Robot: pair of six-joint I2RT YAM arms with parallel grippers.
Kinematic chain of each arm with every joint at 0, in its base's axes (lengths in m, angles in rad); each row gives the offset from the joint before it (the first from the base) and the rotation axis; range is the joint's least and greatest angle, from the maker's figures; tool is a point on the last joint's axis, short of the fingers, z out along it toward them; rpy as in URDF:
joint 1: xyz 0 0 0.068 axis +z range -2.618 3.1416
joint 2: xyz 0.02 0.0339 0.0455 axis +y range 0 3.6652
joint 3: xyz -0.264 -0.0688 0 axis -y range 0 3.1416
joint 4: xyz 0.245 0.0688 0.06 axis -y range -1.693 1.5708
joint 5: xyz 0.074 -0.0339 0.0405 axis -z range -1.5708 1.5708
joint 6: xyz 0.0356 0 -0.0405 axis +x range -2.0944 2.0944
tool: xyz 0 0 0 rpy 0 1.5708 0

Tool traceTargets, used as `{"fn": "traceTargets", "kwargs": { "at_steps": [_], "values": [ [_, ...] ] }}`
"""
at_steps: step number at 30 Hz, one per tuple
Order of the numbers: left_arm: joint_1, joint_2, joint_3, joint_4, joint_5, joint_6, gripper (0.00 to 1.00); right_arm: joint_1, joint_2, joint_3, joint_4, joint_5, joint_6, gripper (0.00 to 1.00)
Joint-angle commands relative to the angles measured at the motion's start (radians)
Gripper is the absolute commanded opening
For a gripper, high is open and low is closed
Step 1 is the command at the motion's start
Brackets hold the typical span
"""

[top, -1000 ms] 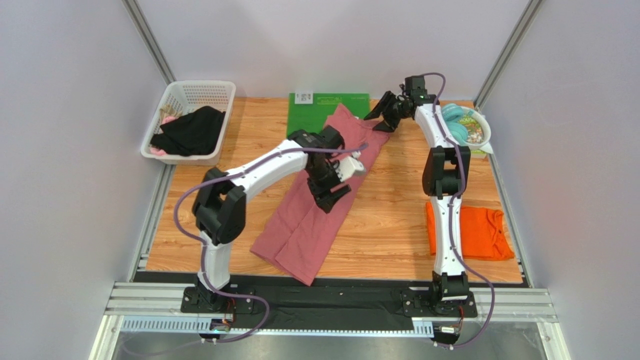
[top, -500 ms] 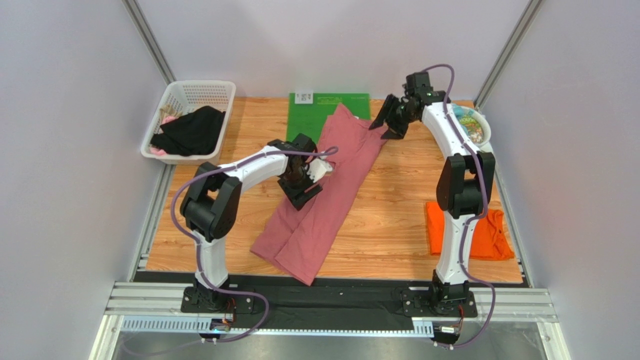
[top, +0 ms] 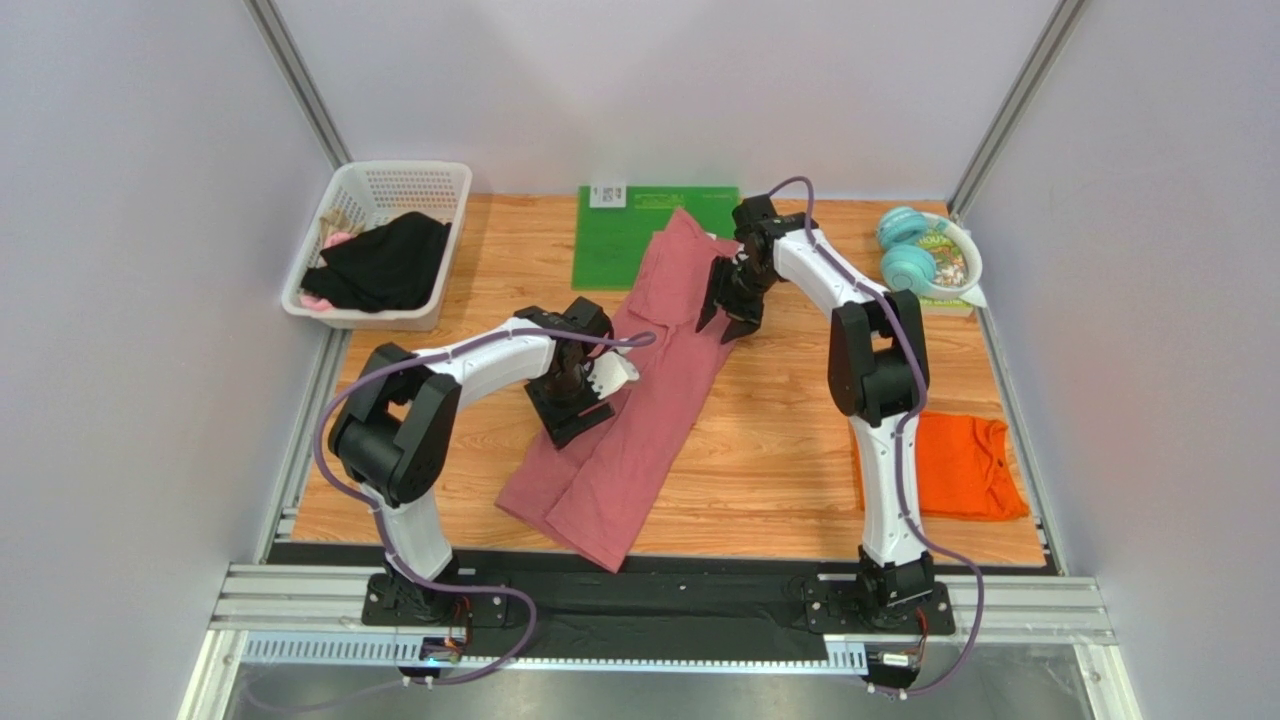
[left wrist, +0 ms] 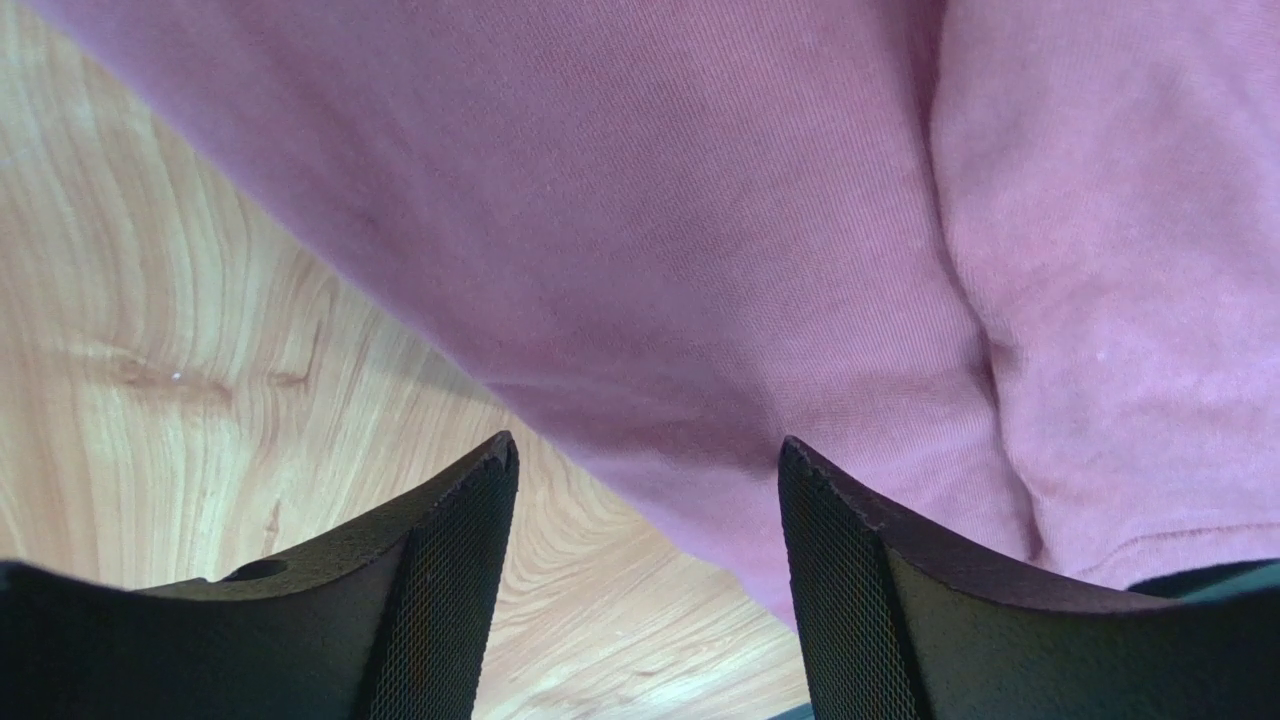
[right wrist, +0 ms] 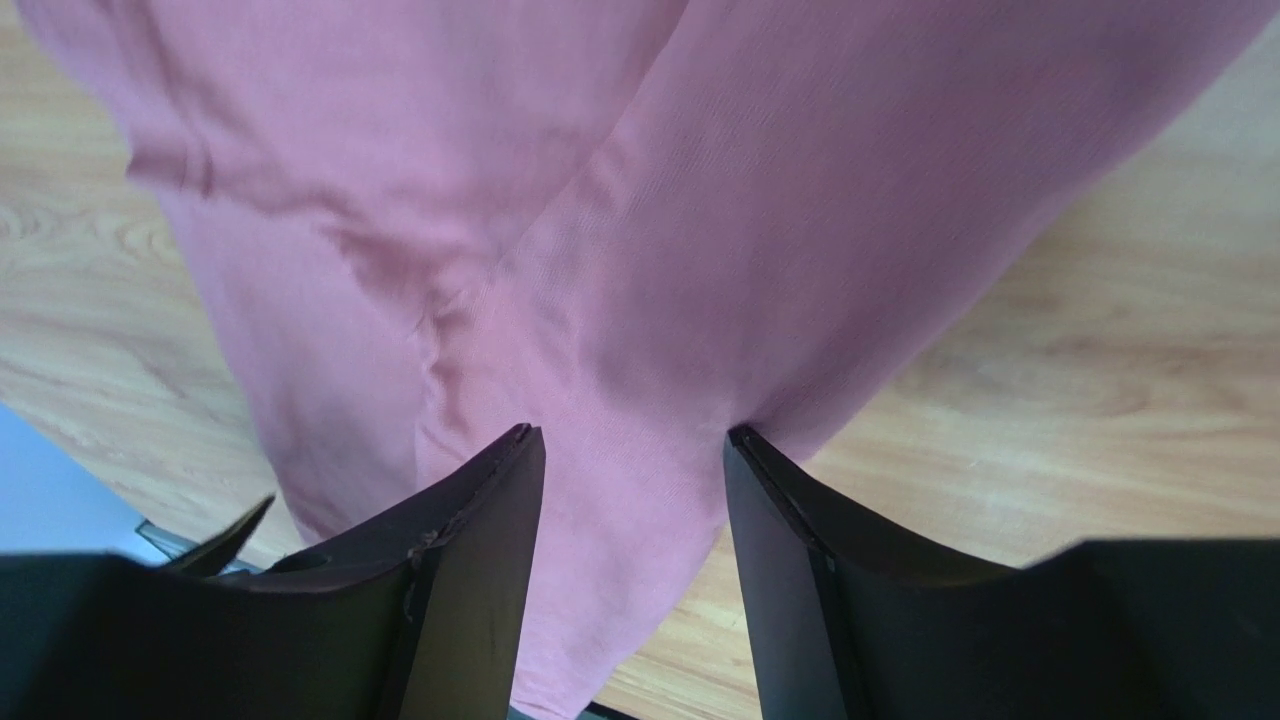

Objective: Fold and stack the t-shirts
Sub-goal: Rotate the tshirt 90 degrees

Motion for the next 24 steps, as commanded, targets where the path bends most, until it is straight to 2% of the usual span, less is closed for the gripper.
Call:
{"fn": "traceTargets", "kwargs": {
  "at_steps": [1,12,24],
  "values": [
    [0.002,-0.070,0.010,-0.027,0.025,0.027,0.71,-0.025,0.110,0.132,-0.051,0.049,-0.017,0.53],
    [0.002,-0.082,0.001,-0.037,0.046,0.037,0.71,-0.060,0.220,0.216,-0.073,0.069,-0.017,0.52],
    [-0.062,-0.002,-0.056,0.002,0.043,0.036,0.71,-0.106,0.335,0.465,-0.106,-0.008,-0.001,0.53]
  ]
}}
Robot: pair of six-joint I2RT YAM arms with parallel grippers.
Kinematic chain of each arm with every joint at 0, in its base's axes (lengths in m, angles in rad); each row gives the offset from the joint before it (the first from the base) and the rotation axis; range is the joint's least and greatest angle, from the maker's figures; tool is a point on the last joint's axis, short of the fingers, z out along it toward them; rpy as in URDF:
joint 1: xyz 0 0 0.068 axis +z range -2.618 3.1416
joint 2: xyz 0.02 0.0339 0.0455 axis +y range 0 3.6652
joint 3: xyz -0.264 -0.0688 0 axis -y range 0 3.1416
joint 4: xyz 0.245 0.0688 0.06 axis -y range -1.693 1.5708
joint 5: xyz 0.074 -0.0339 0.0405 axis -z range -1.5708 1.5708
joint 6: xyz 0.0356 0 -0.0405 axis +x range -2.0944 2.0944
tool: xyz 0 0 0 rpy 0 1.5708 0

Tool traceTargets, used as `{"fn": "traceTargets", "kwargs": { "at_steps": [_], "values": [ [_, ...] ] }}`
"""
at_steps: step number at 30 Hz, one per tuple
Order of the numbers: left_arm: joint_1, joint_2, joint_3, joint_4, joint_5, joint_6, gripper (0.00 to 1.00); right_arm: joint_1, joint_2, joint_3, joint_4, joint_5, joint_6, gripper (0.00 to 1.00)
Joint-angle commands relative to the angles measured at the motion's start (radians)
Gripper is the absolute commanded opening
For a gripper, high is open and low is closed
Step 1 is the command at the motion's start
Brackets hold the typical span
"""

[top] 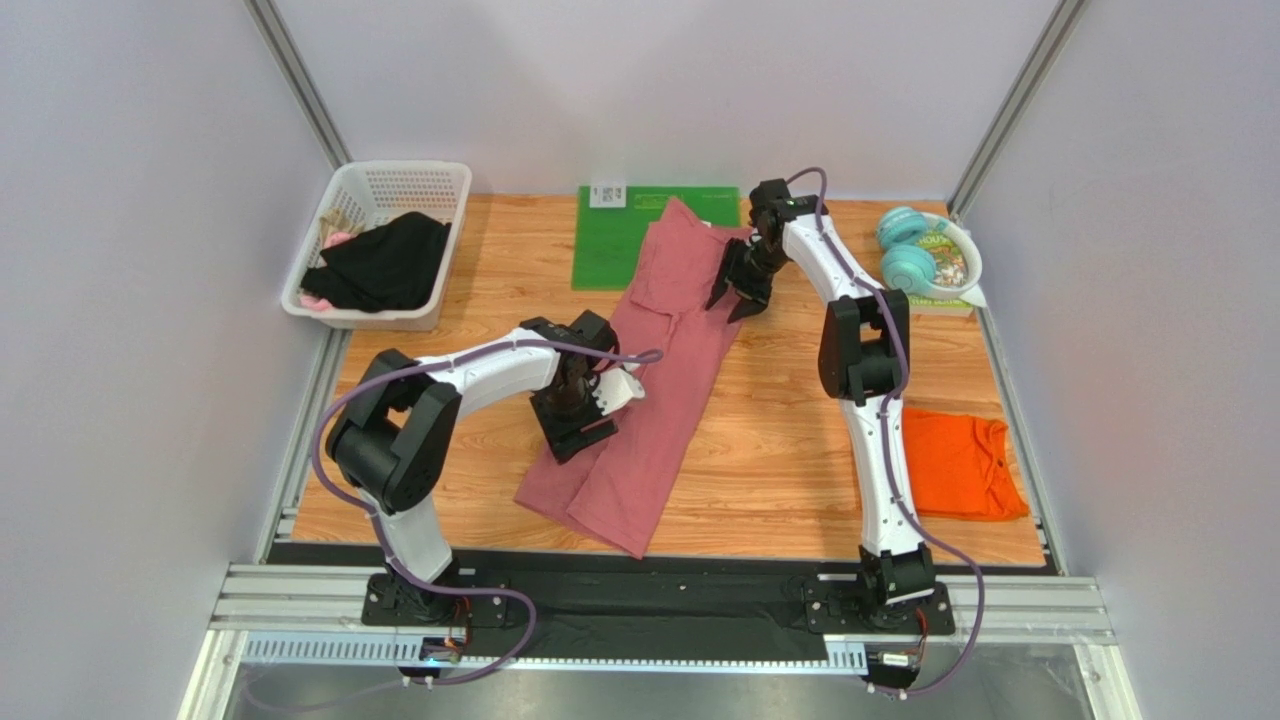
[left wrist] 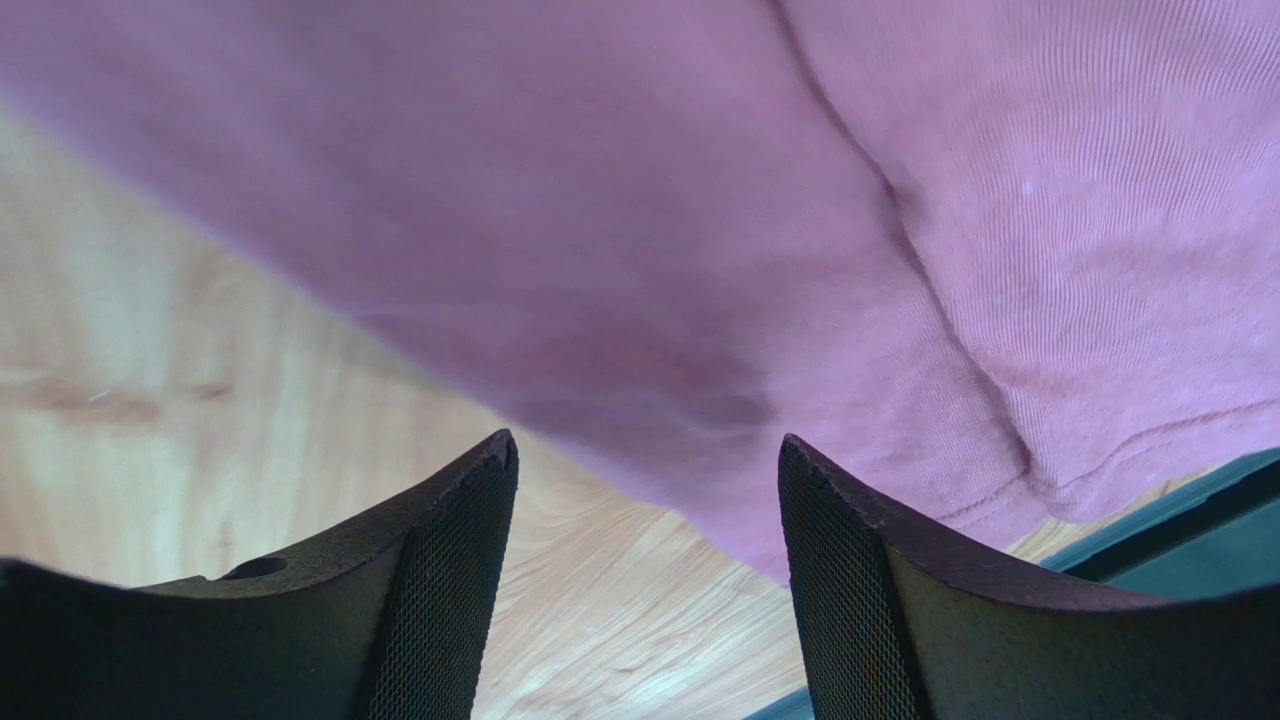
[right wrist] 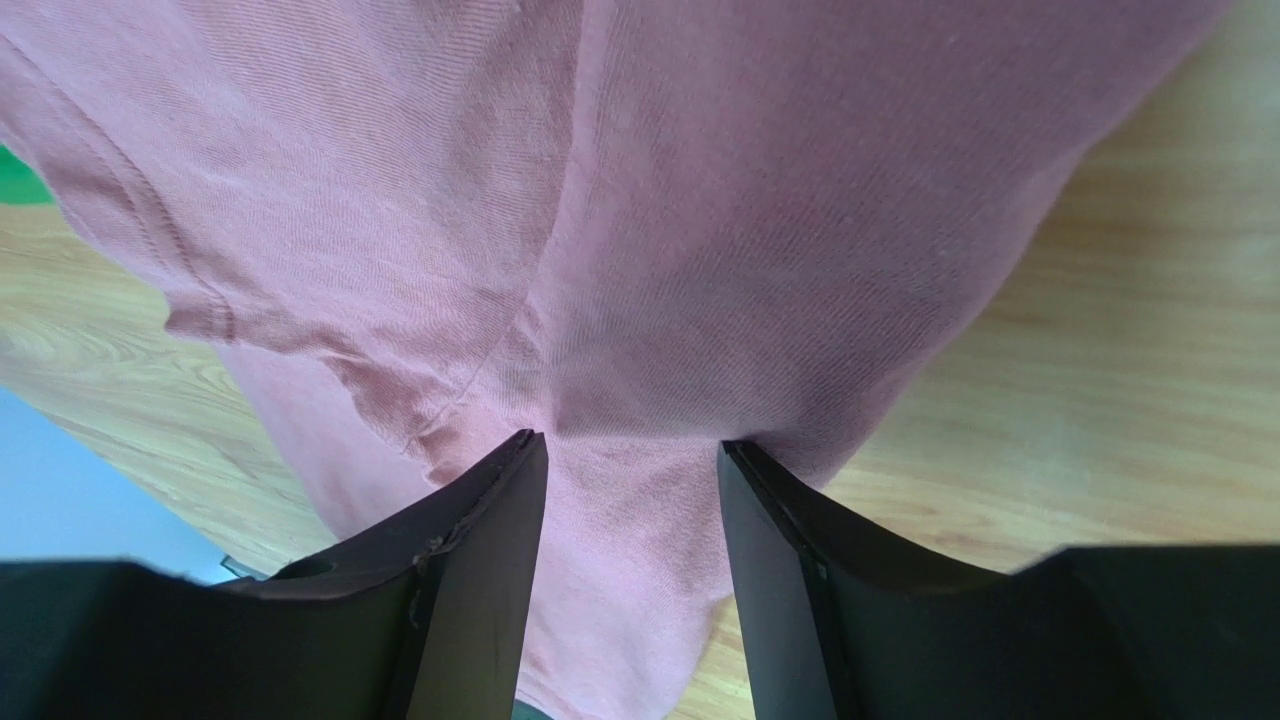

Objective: Fold and stack the t-shirts
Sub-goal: Rotate the tshirt 90 degrees

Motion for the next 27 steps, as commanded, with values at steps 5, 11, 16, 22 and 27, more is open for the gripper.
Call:
{"fn": "traceTargets", "kwargs": {
  "at_steps": [5,11,16,22,27],
  "values": [
    [-0.080,0.067,-0.024,0.013,0.028,-0.003,0.71,-0.032,0.098,0.126,0.083,-0.049,0.008,0.54],
    [-0.109,0.096,0.008,0.010,0.054,-0.013,0.71,-0.047,0.131,0.123,0.149,-0.192,0.039,0.55],
    [-0.121,0.128,0.080,-0.010,0.086,-0.028,0.71,-0.061,0.153,0.141,0.190,-0.260,0.057,0.56],
    [-0.152,0.168,0.189,-0.055,0.148,-0.046,0.71,-0.070,0.168,0.172,0.212,-0.266,0.062,0.56],
    [-0.192,0.198,0.224,-0.073,0.186,-0.056,0.71,-0.083,0.184,0.215,0.218,-0.261,0.053,0.57]
  ]
}}
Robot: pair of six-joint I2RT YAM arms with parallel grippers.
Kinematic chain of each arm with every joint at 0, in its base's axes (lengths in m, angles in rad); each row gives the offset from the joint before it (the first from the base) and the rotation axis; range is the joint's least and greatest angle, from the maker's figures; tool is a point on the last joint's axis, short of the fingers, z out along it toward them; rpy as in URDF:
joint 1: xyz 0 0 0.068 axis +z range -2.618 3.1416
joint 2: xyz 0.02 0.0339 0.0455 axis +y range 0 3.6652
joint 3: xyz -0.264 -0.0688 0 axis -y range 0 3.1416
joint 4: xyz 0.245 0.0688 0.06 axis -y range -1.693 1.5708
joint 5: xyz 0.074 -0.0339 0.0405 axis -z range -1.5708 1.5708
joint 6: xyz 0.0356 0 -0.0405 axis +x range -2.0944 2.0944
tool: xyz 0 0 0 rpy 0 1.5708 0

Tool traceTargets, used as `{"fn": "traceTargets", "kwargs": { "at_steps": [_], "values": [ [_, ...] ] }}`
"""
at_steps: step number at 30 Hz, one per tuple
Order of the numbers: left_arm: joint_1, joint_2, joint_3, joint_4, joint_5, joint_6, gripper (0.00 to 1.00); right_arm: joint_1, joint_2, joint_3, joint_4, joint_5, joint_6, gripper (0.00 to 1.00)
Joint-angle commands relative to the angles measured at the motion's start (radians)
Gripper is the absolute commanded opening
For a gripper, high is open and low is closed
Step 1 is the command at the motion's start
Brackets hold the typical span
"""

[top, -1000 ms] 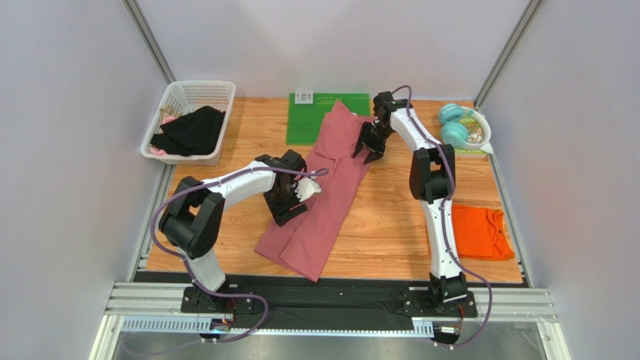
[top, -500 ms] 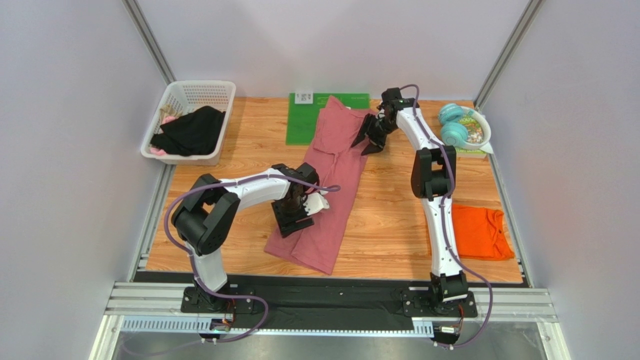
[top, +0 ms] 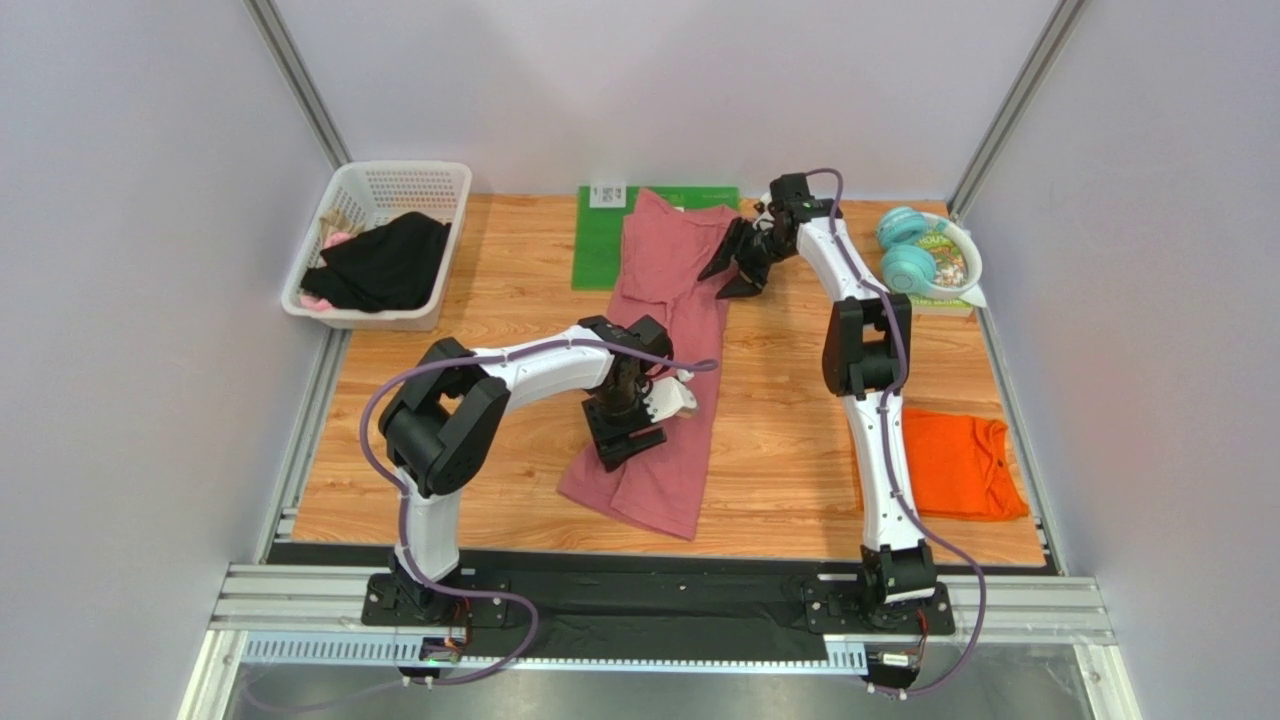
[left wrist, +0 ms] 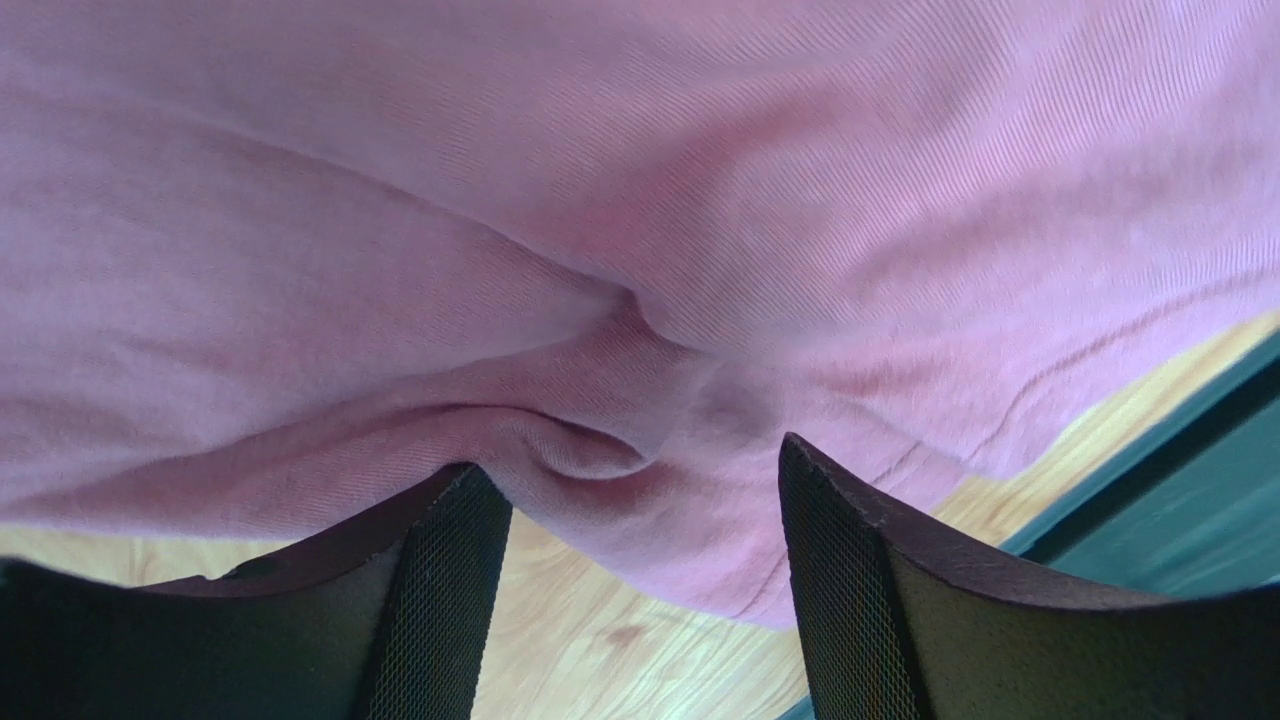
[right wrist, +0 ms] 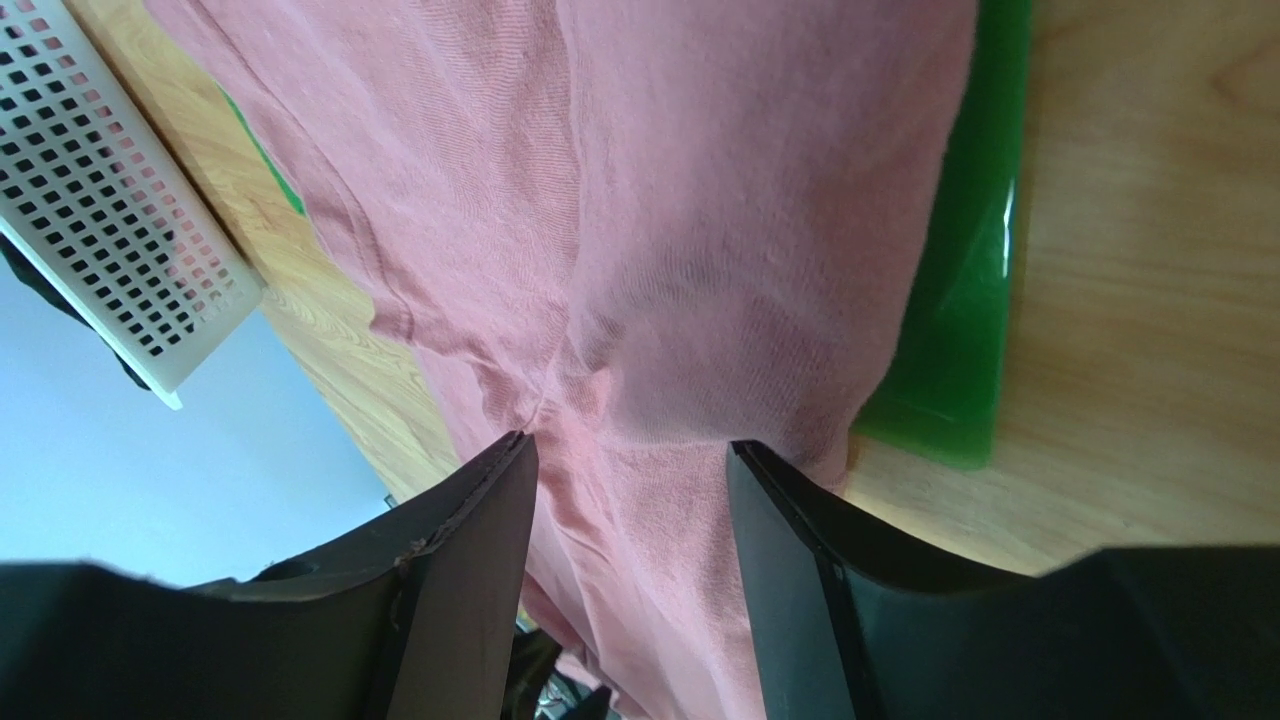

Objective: Fold and stack the t-shirts
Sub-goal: Rotate the tshirt 90 degrees

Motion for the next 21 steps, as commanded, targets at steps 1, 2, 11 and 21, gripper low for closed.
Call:
{"fn": "traceTargets", "kwargs": {
  "at_steps": [1,2,11,21],
  "values": [
    [-0.048,0.024,0.039,-0.016,0.093,-0.019,0.71,-0.014,0.045,0.056,0.062,0.020,-0.009,0.57],
    [-0.051,0.032,0.038,-0.017,0.099,-0.021,0.71,-0.015,0.044,0.056,0.066,0.019,-0.010,0.57],
    [-0.063,0.029,0.004,-0.022,0.109,-0.030,0.71,-0.023,0.016,0.042,0.112,-0.014,-0.029,0.58],
    [0.074,-0.213,0.114,-0.109,-0.056,-0.084,0.72,-0.017,-0.283,-0.014,0.010,0.135,-0.084,0.65]
  ]
}}
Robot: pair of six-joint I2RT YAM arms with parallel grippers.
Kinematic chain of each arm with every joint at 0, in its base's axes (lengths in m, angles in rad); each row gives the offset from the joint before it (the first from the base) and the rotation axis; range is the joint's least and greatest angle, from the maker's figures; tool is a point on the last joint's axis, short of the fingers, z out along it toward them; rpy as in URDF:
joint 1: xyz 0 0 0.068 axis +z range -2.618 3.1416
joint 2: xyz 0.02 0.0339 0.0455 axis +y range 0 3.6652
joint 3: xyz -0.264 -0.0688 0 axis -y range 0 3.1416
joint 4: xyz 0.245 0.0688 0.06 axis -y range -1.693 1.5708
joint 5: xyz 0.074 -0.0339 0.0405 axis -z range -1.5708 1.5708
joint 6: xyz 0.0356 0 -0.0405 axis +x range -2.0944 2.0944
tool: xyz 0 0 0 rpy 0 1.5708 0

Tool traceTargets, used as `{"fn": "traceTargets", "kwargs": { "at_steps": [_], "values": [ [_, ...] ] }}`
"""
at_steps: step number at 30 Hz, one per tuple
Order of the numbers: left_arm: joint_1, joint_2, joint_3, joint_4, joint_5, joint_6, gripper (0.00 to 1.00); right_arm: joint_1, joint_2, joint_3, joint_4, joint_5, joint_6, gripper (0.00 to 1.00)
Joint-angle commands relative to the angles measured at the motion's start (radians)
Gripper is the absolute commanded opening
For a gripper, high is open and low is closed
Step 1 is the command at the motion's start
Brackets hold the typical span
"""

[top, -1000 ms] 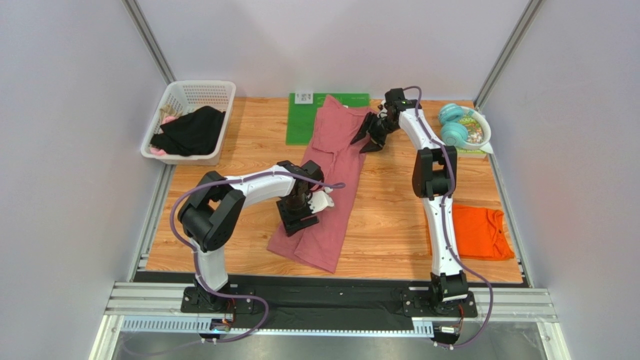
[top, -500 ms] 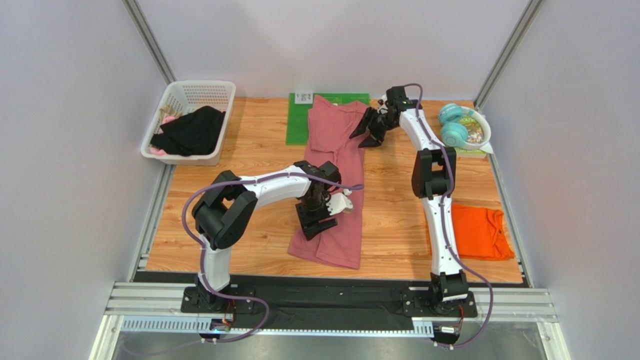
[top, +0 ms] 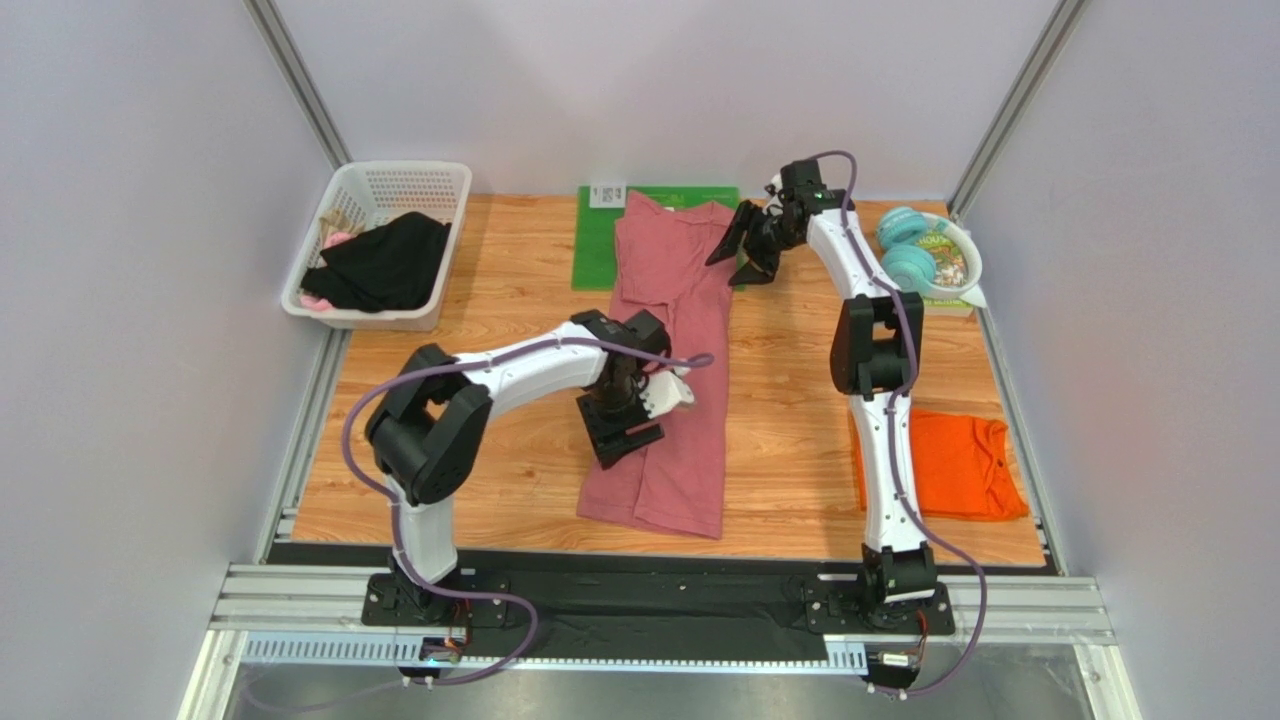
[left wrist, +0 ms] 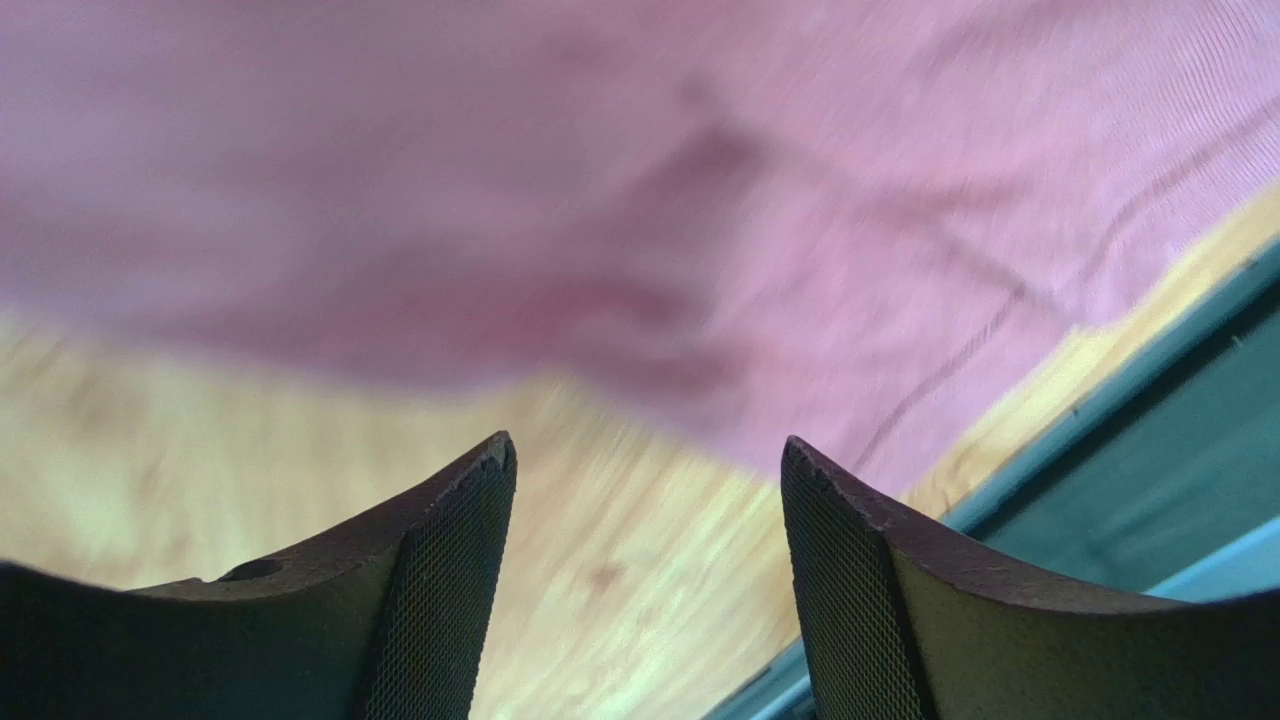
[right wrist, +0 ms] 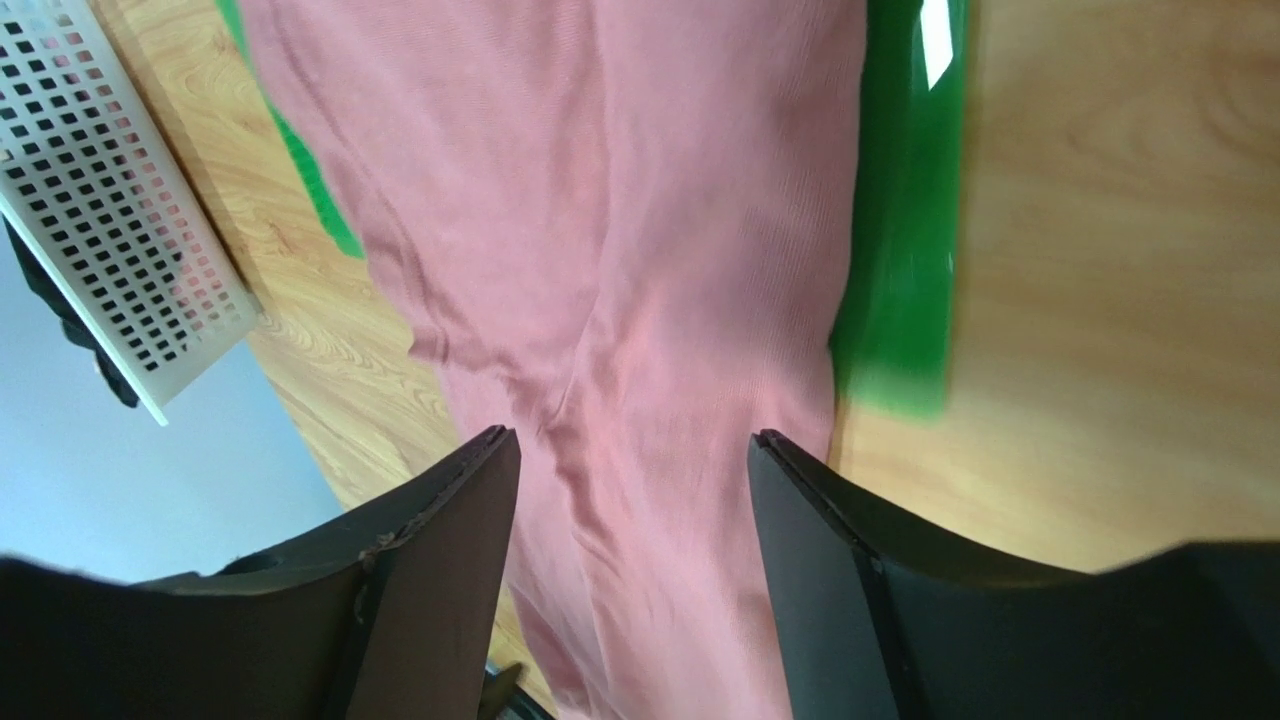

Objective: Fold and stack the t-shirts
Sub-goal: Rotate the tshirt 90 degrees

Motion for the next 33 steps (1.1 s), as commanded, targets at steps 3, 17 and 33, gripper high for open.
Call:
{"fn": "traceTargets", "kwargs": {
  "at_steps": [3,17,33],
  "values": [
    [0.191,-0.325,0.115,-0.060,-0.049,-0.100,0.73,0.007,-0.366,-0.125,-0.082,0.192,-0.085,0.67],
    [0.219,-0.643,-0.172,0.020,-0.052,-0.185,0.74,0.350,-0.961,-1.195,0.252,0.011,0.059,0.65],
    [0.219,-0.233,0.069,0.267,-0.158,-0.174,0.73,0.720,-0.935,-1.309,0.456,-0.049,0.237,0.62]
  ]
}}
